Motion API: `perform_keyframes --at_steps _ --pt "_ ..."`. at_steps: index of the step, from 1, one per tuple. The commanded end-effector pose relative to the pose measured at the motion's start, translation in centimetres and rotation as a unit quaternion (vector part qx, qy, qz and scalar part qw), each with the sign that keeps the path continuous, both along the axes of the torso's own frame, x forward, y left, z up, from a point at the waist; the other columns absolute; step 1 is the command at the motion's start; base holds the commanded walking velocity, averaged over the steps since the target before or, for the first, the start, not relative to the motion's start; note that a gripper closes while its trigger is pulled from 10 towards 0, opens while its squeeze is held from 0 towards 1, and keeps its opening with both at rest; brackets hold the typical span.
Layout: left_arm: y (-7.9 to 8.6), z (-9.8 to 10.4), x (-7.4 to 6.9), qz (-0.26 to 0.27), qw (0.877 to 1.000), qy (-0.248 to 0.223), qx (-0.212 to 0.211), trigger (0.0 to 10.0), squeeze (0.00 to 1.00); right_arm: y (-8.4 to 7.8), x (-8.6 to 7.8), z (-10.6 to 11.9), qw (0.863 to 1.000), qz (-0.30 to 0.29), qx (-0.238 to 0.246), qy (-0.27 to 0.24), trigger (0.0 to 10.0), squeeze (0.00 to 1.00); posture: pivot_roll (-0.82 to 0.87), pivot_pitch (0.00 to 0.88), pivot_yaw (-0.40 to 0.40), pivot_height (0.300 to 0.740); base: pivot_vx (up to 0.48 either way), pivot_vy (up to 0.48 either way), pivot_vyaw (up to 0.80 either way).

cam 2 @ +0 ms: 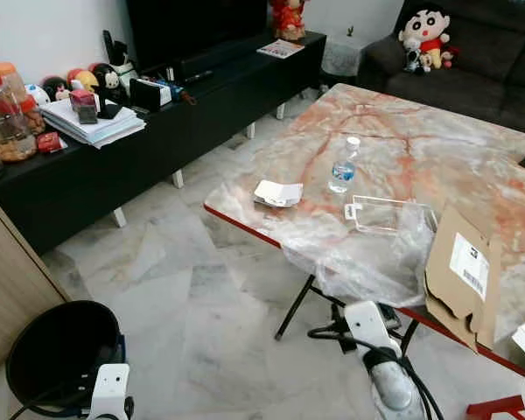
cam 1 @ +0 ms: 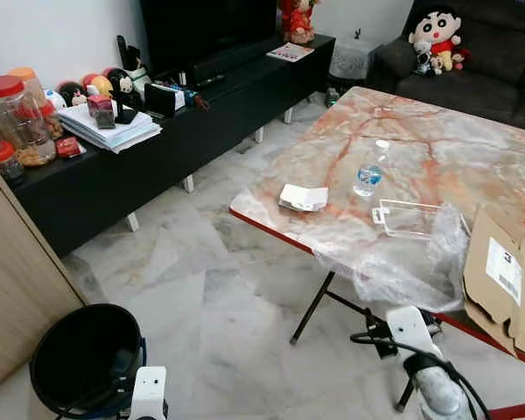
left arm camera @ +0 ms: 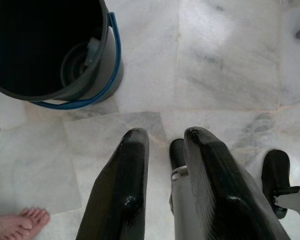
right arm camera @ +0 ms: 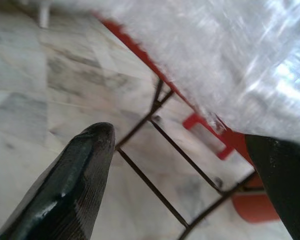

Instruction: Picking trash to rubbish bin

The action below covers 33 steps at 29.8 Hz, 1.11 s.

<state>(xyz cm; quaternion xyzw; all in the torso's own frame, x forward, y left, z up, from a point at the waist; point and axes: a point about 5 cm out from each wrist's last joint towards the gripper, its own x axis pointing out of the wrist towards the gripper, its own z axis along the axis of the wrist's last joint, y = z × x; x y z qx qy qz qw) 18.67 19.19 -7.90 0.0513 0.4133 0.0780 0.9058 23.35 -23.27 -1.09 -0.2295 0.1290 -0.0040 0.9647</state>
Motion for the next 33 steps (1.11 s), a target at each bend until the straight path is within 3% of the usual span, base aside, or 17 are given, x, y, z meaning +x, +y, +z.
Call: perform_keyframes --at_steps 1,10,11,12,13,20,28,31,33 --pt "-0.2 -0.1 -0.1 -0.008 1.000 0.004 0.001 10.0 0.00 -0.4 -0.3 0.1 1.000 -0.004 -0.016 -0.006 10.0 0.00 -0.17 0.000 -0.078 0.740 0.000 0.000 0.00" --pt "-0.2 -0.1 -0.1 -0.008 1.000 0.004 0.001 10.0 0.00 -0.4 -0.4 0.0 1.000 -0.006 -0.025 -0.011 10.0 0.00 -0.17 0.000 -0.078 0.740 0.000 0.000 0.00" --pt "-0.2 -0.1 -0.2 -0.012 1.000 0.007 0.001 10.0 0.00 -1.4 -2.3 -1.0 0.997 -0.058 -0.048 0.006 10.0 0.00 -0.18 0.000 -0.069 0.740 0.000 0.000 0.00" --pt "-0.2 -0.1 -0.2 -0.012 1.000 0.007 0.001 10.0 0.00 -1.4 -2.3 -1.0 0.997 -0.058 -0.048 0.006 10.0 0.00 -0.18 0.000 -0.069 0.740 0.000 0.000 0.00" --pt "-0.2 -0.2 -0.2 -0.014 1.000 0.008 0.001 10.0 0.00 -2.2 -3.3 -1.4 0.994 -0.097 -0.057 0.010 10.0 0.00 -0.18 0.000 -0.071 0.740 0.000 0.000 0.00" --pt "-0.5 -0.3 -0.4 -0.016 1.000 0.012 -0.002 10.0 0.00 -3.1 -5.1 -2.3 0.986 -0.156 -0.058 0.031 10.0 0.00 -0.19 0.000 -0.075 0.740 0.000 0.000 0.00" --pt "-0.5 -0.5 -0.7 -0.016 1.000 0.018 -0.002 10.0 0.00 -2.8 -4.7 -2.0 0.985 -0.162 -0.055 0.014 10.0 0.00 -0.19 0.000 -0.076 0.740 0.000 0.000 0.00" --pt "-0.5 -0.5 -0.8 -0.016 1.000 0.020 -0.002 10.0 0.00 -3.1 -4.8 -2.2 0.981 -0.188 -0.034 0.022 10.0 0.00 -0.19 0.000 -0.079 0.740 0.000 0.000 0.00" --pt "-0.4 -0.5 -0.9 -0.013 1.000 0.021 -0.002 10.0 0.00 -3.7 -5.3 -2.7 0.964 -0.258 0.048 0.036 10.0 0.00 -0.19 0.000 -0.086 0.740 0.000 0.000 0.00"
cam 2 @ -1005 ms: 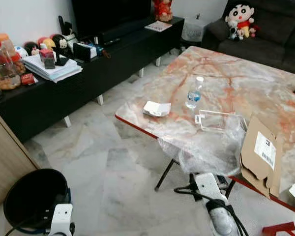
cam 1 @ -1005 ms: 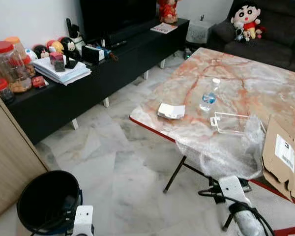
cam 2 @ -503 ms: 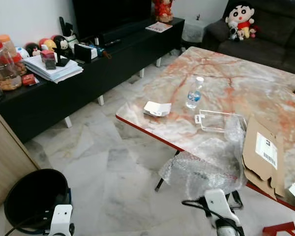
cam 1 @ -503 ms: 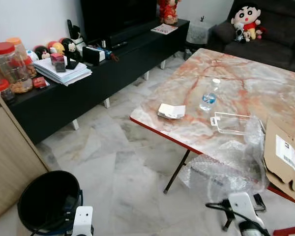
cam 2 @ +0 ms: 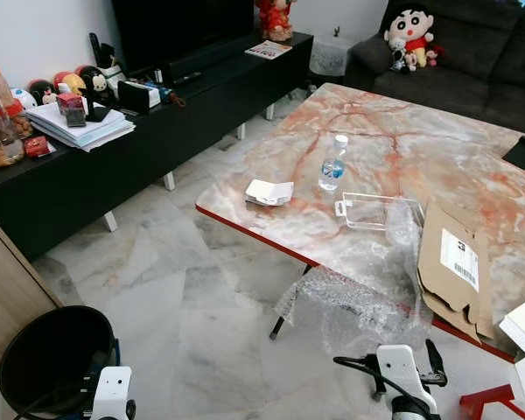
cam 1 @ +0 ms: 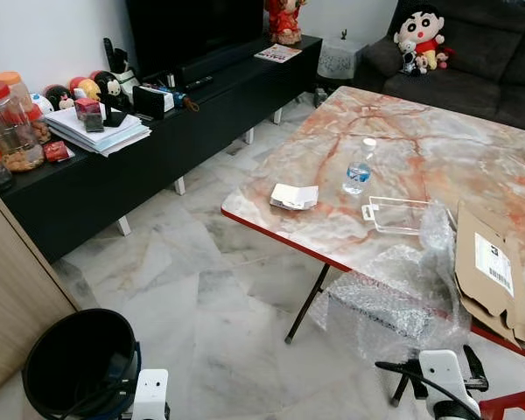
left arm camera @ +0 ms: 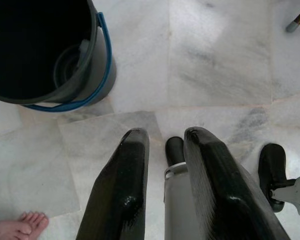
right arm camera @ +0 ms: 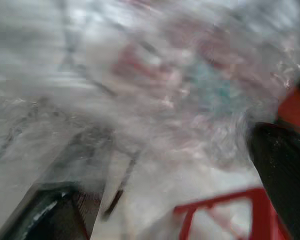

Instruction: Picking trash to rubbish bin

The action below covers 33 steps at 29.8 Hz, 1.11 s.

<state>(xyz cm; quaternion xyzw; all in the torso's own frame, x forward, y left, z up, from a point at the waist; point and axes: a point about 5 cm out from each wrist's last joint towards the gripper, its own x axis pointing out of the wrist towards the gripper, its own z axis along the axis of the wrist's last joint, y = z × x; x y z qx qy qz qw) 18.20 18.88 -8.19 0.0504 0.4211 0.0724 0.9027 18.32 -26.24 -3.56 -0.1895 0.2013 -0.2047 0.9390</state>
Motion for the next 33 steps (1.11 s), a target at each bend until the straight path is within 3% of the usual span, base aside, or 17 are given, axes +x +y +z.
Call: perform_keyframes --at_steps 1,4,7,9,10,11,13,17,21,23,24,25,26,27,28,31,33 --pt "-0.1 -0.3 -0.4 -0.009 1.000 0.012 0.001 10.0 0.00 -0.8 -0.3 -0.2 0.998 -0.046 0.041 0.001 10.0 0.00 -0.19 0.000 -0.086 0.740 0.000 0.000 0.00" --pt "-0.2 -0.3 -0.5 -0.009 1.000 0.013 0.000 10.0 0.00 -0.7 -0.4 -0.9 0.985 -0.086 0.148 -0.006 10.0 0.00 -0.19 0.000 -0.087 0.740 0.000 0.000 0.00" --pt "-0.2 -0.3 -0.5 -0.009 1.000 0.014 0.000 10.0 0.00 -0.7 -0.3 -0.9 0.983 -0.088 0.161 -0.009 10.0 0.00 -0.19 0.000 -0.087 0.740 0.000 0.000 0.00" --pt "-0.3 -0.4 -0.7 -0.009 1.000 0.017 -0.003 10.0 0.00 0.7 0.6 -1.3 0.949 -0.053 0.310 -0.027 10.0 0.00 -0.19 0.000 -0.090 0.740 0.000 0.000 0.00" --pt "-0.3 -0.4 -0.8 -0.009 1.000 0.018 -0.003 10.0 0.00 0.9 0.7 -1.3 0.943 -0.047 0.329 -0.029 10.0 0.00 -0.19 0.000 -0.090 0.740 0.000 0.000 0.00" --pt "-0.3 -0.5 -0.8 -0.011 1.000 0.020 -0.004 10.0 0.00 1.6 0.8 -1.6 0.922 -0.026 0.385 -0.028 10.0 0.00 -0.19 0.000 -0.090 0.740 0.000 0.000 0.00" --pt "-0.3 -0.5 -0.9 -0.011 1.000 0.021 -0.005 10.0 0.00 1.7 0.8 -1.6 0.919 -0.019 0.394 -0.027 10.0 0.00 -0.19 0.000 -0.090 0.740 0.000 0.000 0.00" --pt "-0.2 -0.6 -1.0 -0.011 1.000 0.023 -0.008 10.0 0.00 2.4 -0.4 -2.4 0.895 0.016 0.446 0.001 10.0 0.00 -0.19 0.000 -0.091 0.740 0.000 0.000 0.00" --pt "-0.3 -0.6 -1.1 -0.011 1.000 0.024 -0.008 10.0 0.00 1.3 -2.4 -3.3 0.900 -0.008 0.434 0.033 10.0 0.00 -0.19 0.000 -0.092 0.740 0.000 0.000 0.00" --pt "-0.3 -0.6 -1.1 -0.012 1.000 0.025 -0.009 10.0 0.00 1.1 -3.3 -3.5 0.874 -0.008 0.486 0.026 10.0 0.00 -0.19 0.000 -0.091 0.740 0.000 0.000 0.00" --pt "-0.3 -0.6 -1.1 -0.012 1.000 0.025 -0.009 10.0 0.00 1.1 -3.3 -3.5 0.874 -0.008 0.486 0.026 10.0 0.00 -0.19 0.000 -0.091 0.740 0.000 0.000 0.00" --pt "-0.3 -0.6 -1.1 -0.014 0.999 0.026 -0.012 10.0 0.00 1.5 -3.6 -3.4 0.845 0.019 0.535 0.017 10.0 0.00 -0.19 0.000 -0.091 0.740 0.000 0.000 0.00" --pt "-0.3 -0.6 -1.1 -0.015 0.999 0.027 -0.013 10.0 0.00 1.8 -3.6 -3.3 0.829 0.032 0.558 0.011 10.0 0.00 -0.19 0.000 -0.091 0.740 0.000 0.000 0.00" --pt "-0.3 -0.6 -1.1 -0.015 0.999 0.027 -0.013 10.0 0.00 1.8 -3.6 -3.3 0.829 0.032 0.558 0.011 10.0 0.00 -0.19 0.000 -0.091 0.740 0.000 0.000 0.00" --pt "-0.4 -0.6 -1.1 -0.016 0.999 0.027 -0.015 10.0 0.00 2.2 -3.7 -3.0 0.799 0.059 0.598 -0.002 10.0 0.00 -0.19 0.000 -0.091 0.740 0.000 0.000 0.00" --pt "-0.4 -0.6 -1.1 -0.015 0.999 0.026 -0.016 10.0 0.00 2.6 -3.4 -2.7 0.767 0.069 0.638 -0.027 10.0 0.00 -0.19 0.000 -0.091 0.740 0.000 0.000 0.00" --pt "-0.4 -0.6 -1.0 -0.014 0.999 0.026 -0.017 10.0 0.00 2.6 -3.3 -2.6 0.761 0.067 0.645 -0.035 10.0 0.00 -0.19 0.000 -0.091 0.740 0.000 0.000 0.00"
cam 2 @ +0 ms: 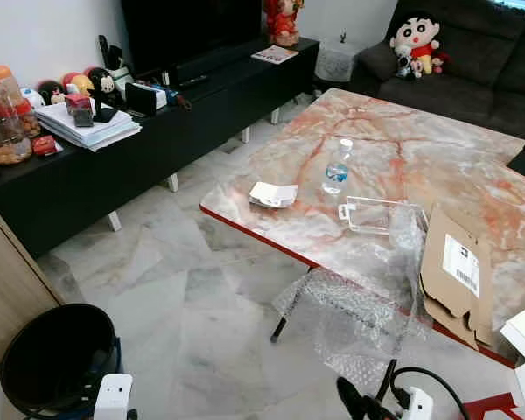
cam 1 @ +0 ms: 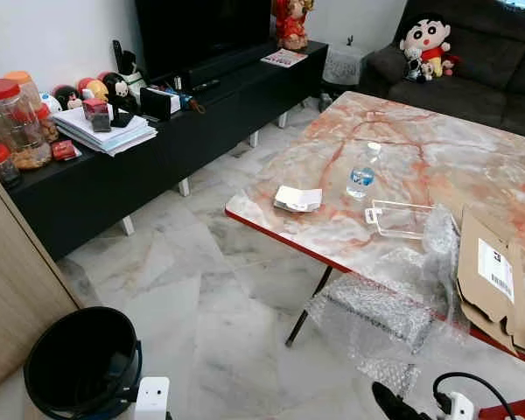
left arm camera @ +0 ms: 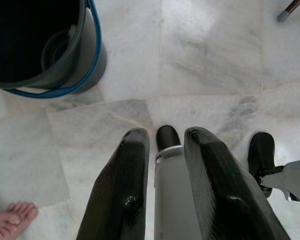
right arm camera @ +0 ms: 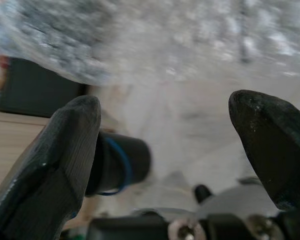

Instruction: Picking trash to rubbish bin

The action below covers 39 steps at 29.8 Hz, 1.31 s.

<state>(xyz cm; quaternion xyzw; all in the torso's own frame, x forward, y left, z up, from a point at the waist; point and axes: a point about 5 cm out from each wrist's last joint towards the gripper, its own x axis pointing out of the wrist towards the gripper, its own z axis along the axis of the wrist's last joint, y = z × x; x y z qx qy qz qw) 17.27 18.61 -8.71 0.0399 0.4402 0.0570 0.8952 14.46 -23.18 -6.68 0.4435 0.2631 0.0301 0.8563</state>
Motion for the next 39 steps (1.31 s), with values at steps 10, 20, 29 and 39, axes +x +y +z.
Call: perform_keyframes --at_steps 10,20,29,39 --pt "-0.1 -0.1 -0.2 -0.004 1.000 0.006 -0.004 10.0 0.00 -2.5 1.6 2.1 0.990 -0.095 0.068 -0.080 10.0 0.00 -0.19 0.000 -0.092 0.740 0.000 0.000 0.00" --pt "-0.1 0.0 0.1 -0.004 1.000 0.004 -0.007 10.0 0.00 -4.8 5.2 4.3 0.968 -0.211 0.055 -0.126 10.0 0.00 -0.19 0.000 -0.088 0.740 0.000 0.000 0.00" --pt "-0.2 0.1 0.2 -0.002 1.000 0.001 -0.011 10.0 0.00 -3.7 7.6 5.5 0.960 -0.207 0.092 -0.166 10.0 0.00 -0.18 0.000 -0.090 0.740 0.000 0.000 0.00" --pt "-0.4 -0.1 0.0 -0.004 1.000 0.004 -0.017 10.0 0.00 -3.6 7.6 5.6 0.959 -0.209 0.097 -0.168 10.0 0.00 -0.19 0.000 -0.091 0.740 0.000 0.000 0.00"
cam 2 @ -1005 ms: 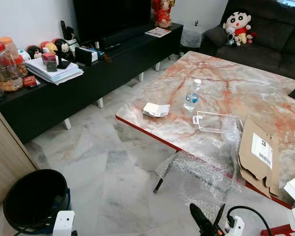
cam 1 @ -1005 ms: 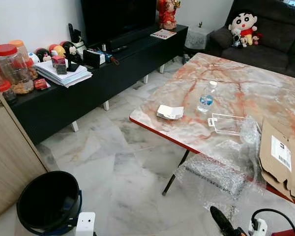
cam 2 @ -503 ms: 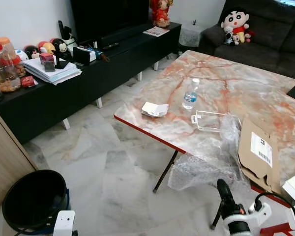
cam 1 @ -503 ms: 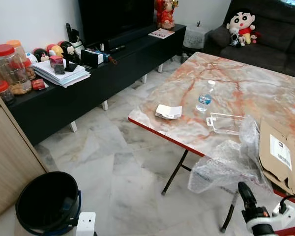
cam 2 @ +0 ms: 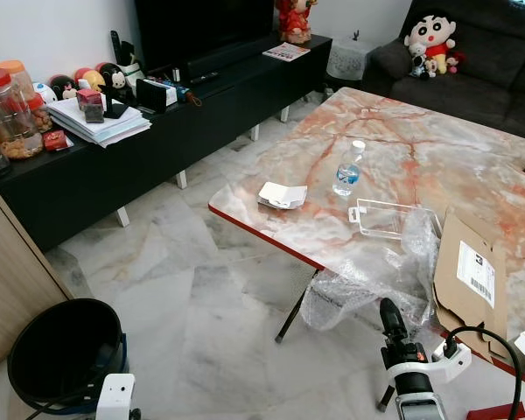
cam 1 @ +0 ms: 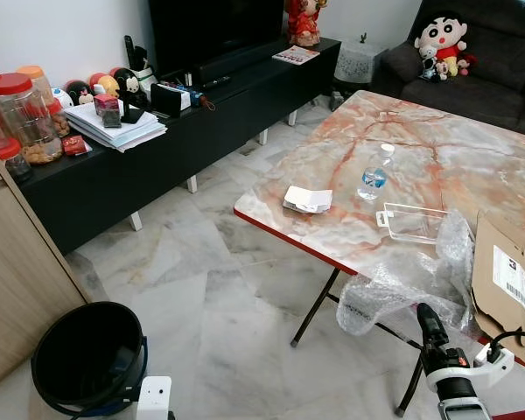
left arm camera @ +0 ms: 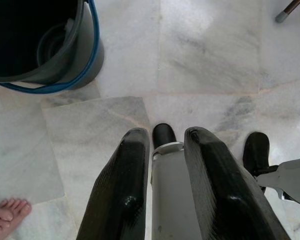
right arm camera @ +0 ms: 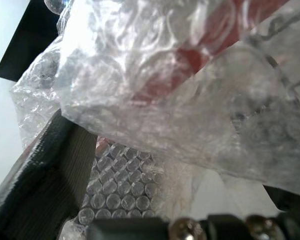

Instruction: Picking trash to rubbish bin

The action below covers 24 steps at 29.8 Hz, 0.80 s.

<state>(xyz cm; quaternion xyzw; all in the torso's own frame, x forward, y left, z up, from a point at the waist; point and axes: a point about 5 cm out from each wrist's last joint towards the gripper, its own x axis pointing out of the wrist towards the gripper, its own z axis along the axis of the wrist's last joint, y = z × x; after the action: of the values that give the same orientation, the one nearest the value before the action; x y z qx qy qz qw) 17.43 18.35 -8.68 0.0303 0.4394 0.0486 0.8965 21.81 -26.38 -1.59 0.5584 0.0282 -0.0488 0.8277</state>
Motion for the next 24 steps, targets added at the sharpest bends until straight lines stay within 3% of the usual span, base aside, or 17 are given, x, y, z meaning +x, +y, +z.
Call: perform_keyframes --at_steps 1,8,9,10,24 --pt "-0.14 -0.12 -0.17 0.000 1.000 0.006 -0.004 10.0 0.00 -0.37 0.25 0.46 1.000 -0.009 -0.002 -0.012 10.0 0.00 -0.19 0.000 -0.091 0.740 0.000 0.000 0.00" --pt "-0.22 -0.09 -0.10 -0.001 1.000 0.005 -0.005 10.0 0.00 -0.05 0.42 0.48 1.000 -0.007 -0.002 -0.012 10.0 0.00 -0.19 0.000 -0.093 0.740 0.000 0.000 0.00" --pt "-0.23 -0.09 -0.09 -0.001 1.000 0.004 -0.005 10.0 0.00 -0.06 0.46 0.48 1.000 -0.007 -0.003 -0.012 3.8 0.00 -0.19 0.000 -0.093 0.740 0.000 0.000 0.00" --pt "-0.25 -0.08 -0.08 -0.001 1.000 0.004 -0.005 10.0 0.00 -0.08 0.51 0.49 1.000 -0.008 -0.002 -0.012 0.0 0.00 -0.19 0.000 -0.093 0.740 0.000 0.000 0.00" --pt "-0.36 -0.10 -0.08 0.001 1.000 0.004 -0.005 10.0 0.00 0.07 0.95 0.67 1.000 -0.011 -0.002 -0.014 0.0 0.00 -0.19 0.000 -0.095 0.740 0.000 0.000 0.00"
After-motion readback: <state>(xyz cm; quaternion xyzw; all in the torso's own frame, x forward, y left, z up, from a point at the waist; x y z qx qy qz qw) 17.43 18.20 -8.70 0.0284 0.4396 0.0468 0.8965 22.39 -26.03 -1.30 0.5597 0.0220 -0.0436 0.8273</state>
